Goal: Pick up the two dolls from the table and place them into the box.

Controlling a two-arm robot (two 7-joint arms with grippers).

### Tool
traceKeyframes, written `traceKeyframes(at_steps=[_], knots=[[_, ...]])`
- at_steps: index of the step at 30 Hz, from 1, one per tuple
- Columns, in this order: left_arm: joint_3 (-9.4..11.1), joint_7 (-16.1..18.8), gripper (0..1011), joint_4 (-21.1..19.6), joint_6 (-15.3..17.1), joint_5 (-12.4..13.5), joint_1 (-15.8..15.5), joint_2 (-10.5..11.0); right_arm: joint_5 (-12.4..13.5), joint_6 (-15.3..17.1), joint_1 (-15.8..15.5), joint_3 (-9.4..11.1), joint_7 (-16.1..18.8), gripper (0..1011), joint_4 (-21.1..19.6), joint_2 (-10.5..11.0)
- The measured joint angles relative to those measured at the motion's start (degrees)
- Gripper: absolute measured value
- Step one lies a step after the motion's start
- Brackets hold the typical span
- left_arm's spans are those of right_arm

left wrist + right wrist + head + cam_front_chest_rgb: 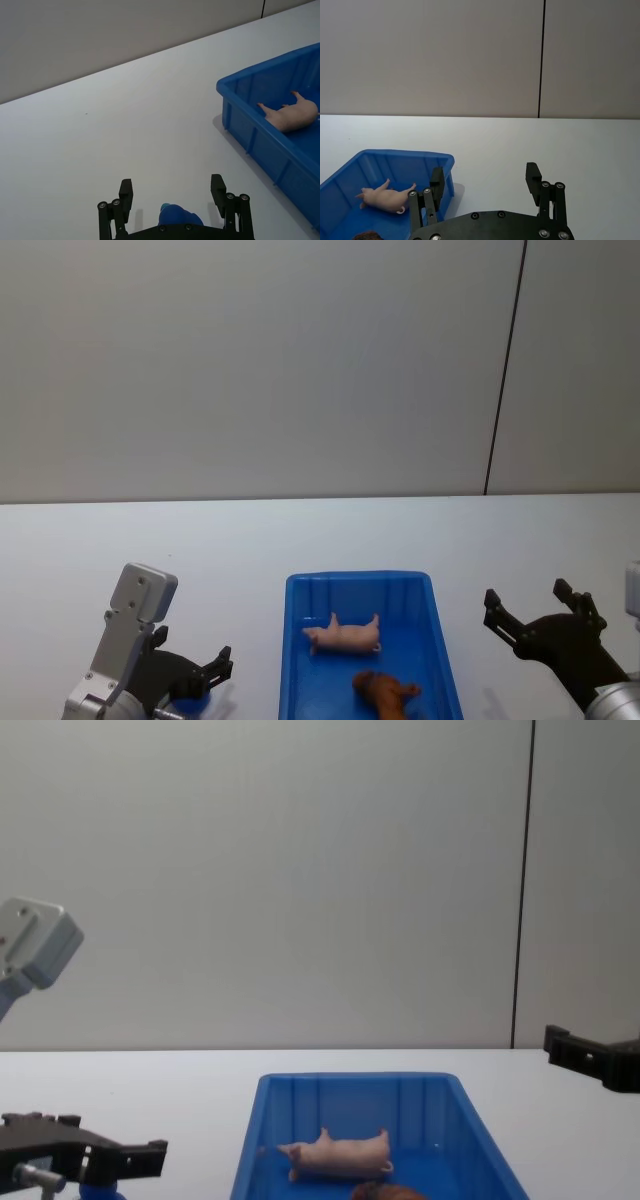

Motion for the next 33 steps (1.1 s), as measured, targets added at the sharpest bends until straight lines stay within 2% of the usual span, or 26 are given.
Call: traceKeyframes(at_steps=[2,10,13,14,15,21,22,26,33], knots=[[0.0,-0.2,994,0.3,0.3,0.0,-0.1,-0.1,0.0,0.0,0.0,0.0,0.0,1001,0.0,0.0],[-0.2,-0.7,808,1.4,2.2,-0.5,-0.2,-0.4,0.0,0.0,0.0,0.0,0.0,1001,0.0,0.0],[-0.3,-0.5,685,1.5,2.7,-0.8,-0.1,-0.5,0.0,0.0,0.0,0.0,0.0,1001,0.0,0.0],[-0.3,-0.5,685,1.5,2.7,-0.8,-0.1,-0.5,0.0,0.0,0.0,0.0,0.0,1001,0.0,0.0],[-0.3,-0.4,628,1.5,2.9,-1.0,-0.1,-0.5,0.0,0.0,0.0,0.0,0.0,1001,0.0,0.0],[-0.5,0.2,441,1.5,3.5,-1.5,0.3,-0.6,0.0,0.0,0.0,0.0,0.0,1001,0.0,0.0],[-0.6,0.4,381,1.5,3.6,-1.6,0.4,-0.6,0.0,0.0,0.0,0.0,0.0,1001,0.0,0.0],[-0.6,0.6,289,1.4,3.7,-1.7,0.5,-0.7,0.0,0.0,0.0,0.0,0.0,1001,0.0,0.0],[-0.8,0.9,239,0.9,3.3,-1.9,0.7,-0.8,0.0,0.0,0.0,0.0,0.0,1001,0.0,0.0]])
